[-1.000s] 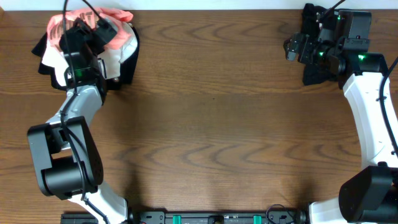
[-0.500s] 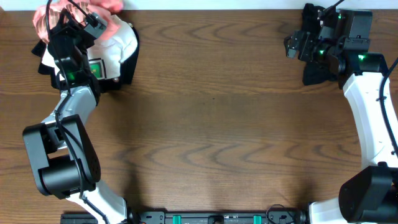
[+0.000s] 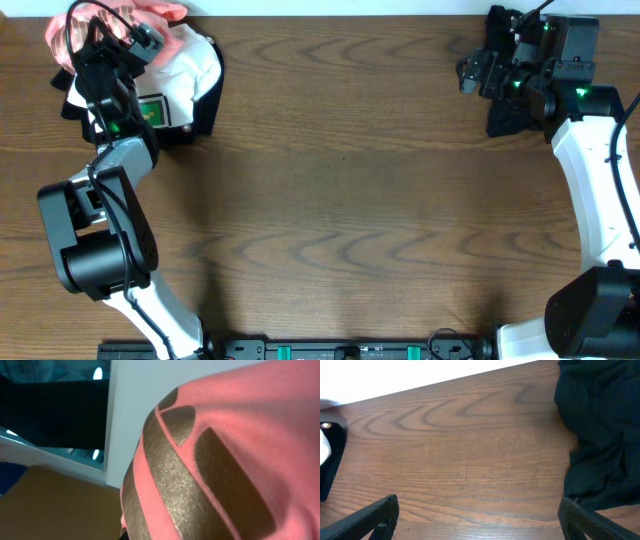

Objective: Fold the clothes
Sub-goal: 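Lower the pink shirt onto the stack and open the left gripper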

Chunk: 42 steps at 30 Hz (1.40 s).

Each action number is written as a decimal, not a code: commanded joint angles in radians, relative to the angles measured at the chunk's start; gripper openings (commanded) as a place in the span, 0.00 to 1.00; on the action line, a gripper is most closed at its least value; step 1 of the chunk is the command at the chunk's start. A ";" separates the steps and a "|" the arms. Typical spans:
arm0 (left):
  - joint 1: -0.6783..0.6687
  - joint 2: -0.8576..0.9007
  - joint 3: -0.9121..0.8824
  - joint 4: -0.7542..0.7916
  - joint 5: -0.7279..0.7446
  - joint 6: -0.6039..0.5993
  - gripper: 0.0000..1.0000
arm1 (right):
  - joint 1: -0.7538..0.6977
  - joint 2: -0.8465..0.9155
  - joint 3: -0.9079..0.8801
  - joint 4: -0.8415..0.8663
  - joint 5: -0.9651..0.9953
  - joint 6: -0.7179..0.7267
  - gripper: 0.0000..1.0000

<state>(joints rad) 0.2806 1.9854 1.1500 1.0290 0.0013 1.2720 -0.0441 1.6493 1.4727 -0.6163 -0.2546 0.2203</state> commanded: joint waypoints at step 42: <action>-0.002 0.268 0.207 -0.212 -0.227 -0.198 0.41 | -0.007 0.066 -0.001 0.071 -0.020 0.049 0.99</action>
<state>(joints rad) 0.2802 2.2536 1.3369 0.8318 -0.1299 1.1309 -0.0441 1.6814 1.4727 -0.5480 -0.2626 0.2531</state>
